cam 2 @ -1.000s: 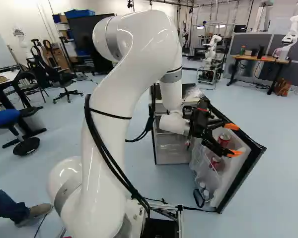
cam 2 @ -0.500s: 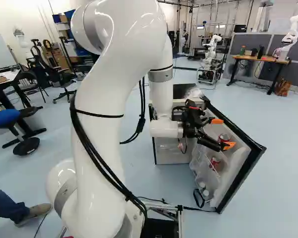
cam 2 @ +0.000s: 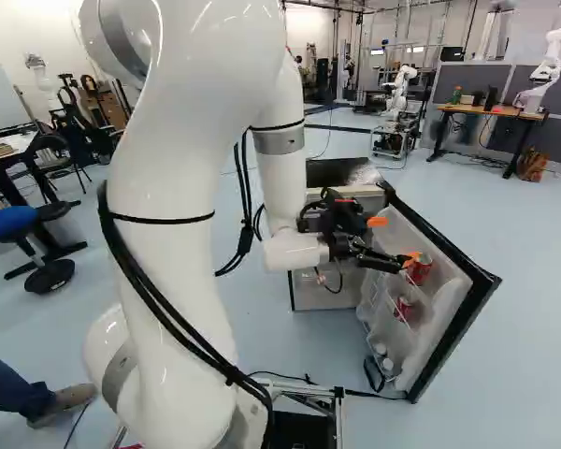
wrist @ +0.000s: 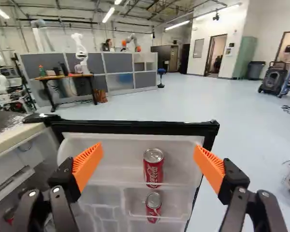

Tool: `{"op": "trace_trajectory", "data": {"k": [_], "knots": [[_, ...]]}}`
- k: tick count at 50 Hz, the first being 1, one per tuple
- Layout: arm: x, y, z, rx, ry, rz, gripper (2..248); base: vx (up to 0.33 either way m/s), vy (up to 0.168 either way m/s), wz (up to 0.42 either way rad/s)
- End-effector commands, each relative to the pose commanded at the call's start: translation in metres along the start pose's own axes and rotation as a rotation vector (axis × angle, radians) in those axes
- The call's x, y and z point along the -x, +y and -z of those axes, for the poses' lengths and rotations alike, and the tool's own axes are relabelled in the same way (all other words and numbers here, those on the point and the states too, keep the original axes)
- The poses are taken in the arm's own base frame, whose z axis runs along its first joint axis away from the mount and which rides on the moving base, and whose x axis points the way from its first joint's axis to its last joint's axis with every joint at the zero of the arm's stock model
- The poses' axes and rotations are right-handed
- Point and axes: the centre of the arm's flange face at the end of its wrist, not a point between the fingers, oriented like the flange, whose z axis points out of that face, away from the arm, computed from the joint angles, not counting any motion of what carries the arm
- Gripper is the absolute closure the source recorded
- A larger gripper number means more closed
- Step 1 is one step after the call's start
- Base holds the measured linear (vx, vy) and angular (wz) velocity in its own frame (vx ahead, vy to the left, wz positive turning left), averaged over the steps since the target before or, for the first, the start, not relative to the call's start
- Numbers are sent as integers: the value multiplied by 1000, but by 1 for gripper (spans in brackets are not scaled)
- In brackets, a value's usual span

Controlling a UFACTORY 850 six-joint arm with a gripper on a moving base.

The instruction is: Grab a drink from the fridge

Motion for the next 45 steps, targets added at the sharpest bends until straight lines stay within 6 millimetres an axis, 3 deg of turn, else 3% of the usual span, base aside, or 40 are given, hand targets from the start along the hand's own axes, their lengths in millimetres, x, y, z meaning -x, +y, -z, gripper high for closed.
{"op": "trace_trajectory", "data": {"k": [21, 45], "knots": [[-1, -1, 47, -261, -26, 49, 3, 0, 0, 0], [15, -21, 58, -518, -64, 97, 3, 0, 0, 0]]}}
